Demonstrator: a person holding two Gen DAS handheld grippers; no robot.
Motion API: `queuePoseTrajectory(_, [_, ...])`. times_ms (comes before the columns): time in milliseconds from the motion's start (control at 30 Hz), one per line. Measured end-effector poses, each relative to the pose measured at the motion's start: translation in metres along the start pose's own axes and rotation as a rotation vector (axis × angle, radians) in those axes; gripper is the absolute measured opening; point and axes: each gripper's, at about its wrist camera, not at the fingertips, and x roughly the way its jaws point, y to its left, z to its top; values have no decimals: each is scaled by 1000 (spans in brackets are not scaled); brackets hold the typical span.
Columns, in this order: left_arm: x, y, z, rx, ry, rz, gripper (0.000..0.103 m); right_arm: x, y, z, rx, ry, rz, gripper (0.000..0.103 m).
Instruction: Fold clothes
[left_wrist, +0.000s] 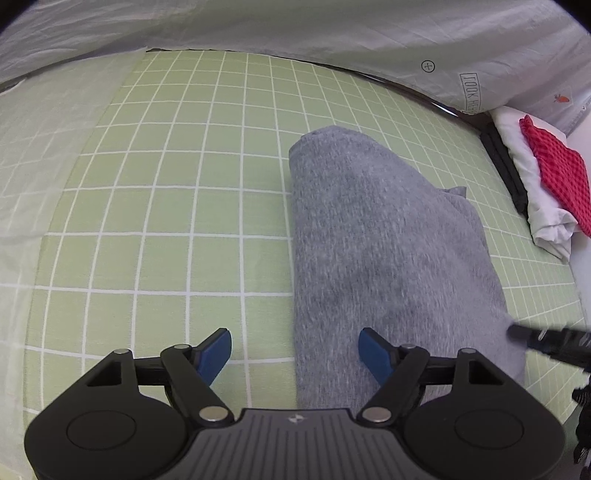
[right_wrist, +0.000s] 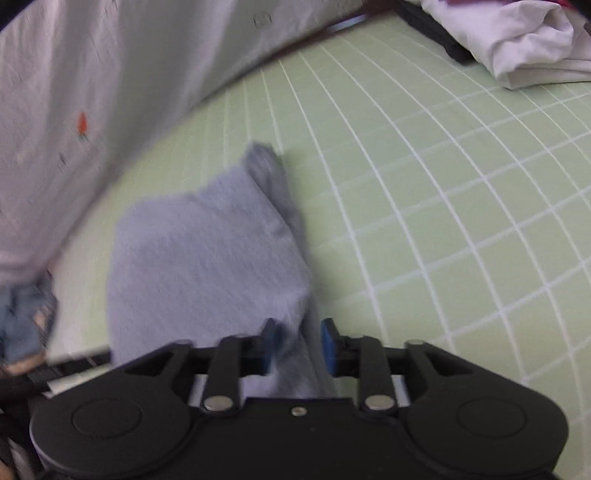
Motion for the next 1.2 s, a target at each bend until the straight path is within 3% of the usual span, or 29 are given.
queuePoseTrajectory(67, [0,2,-1,-9,3,-1,77,-1,2,8,29,-66,21,74])
queuePoseTrajectory(200, [-1,3,4,-10,-1,7,77,18,17,34,-30,-137,-42,91])
queuePoseTrajectory(267, [-2,3,7,-7,-9,13,77,29,27,45,-95,-174,-85,90])
queuePoseTrajectory(333, [-3,4,10,-15,-16,14,77,39,35,56,-132,-197,-89,63])
queuePoseTrajectory(367, [-3,5,12,-20,-19,12,77,44,34,61,-117,-185,-59,37])
queuePoseTrajectory(400, [-3,5,13,-25,-21,8,77,48,34,67,-102,-174,-29,32])
queuePoseTrajectory(633, [6,9,26,-39,-31,7,77,82,41,76,-110,-91,0,38])
queuePoseTrajectory(667, [7,10,28,-45,-31,5,77,83,42,76,-118,-93,0,29])
queuePoseTrajectory(700, [9,10,30,-50,-33,3,77,85,43,75,-126,-94,0,8])
queuePoseTrajectory(800, [8,10,37,-49,-49,-11,77,62,49,78,-149,-198,10,6])
queuePoseTrajectory(900, [5,8,40,-19,-83,-77,79,52,53,85,-183,-244,-45,7])
queuePoseTrajectory(933, [5,7,41,-4,-91,-104,83,56,51,87,-188,-228,-73,9])
queuePoseTrajectory(967, [5,5,42,5,-95,-119,84,60,49,89,-192,-212,-101,21])
queuePoseTrajectory(1000, [6,3,42,10,-96,-128,84,60,47,85,-185,-204,-95,46])
queuePoseTrajectory(1033, [8,3,43,10,-93,-134,85,60,45,82,-178,-195,-89,64])
queuePoseTrajectory(1067, [10,2,43,10,-90,-140,85,60,44,78,-171,-187,-84,92])
queuePoseTrajectory(1100, [12,1,43,6,-85,-146,85,60,42,75,-164,-179,-78,99])
queuePoseTrajectory(1200, [25,1,41,-24,-58,-163,86,60,36,64,-143,-155,-61,103])
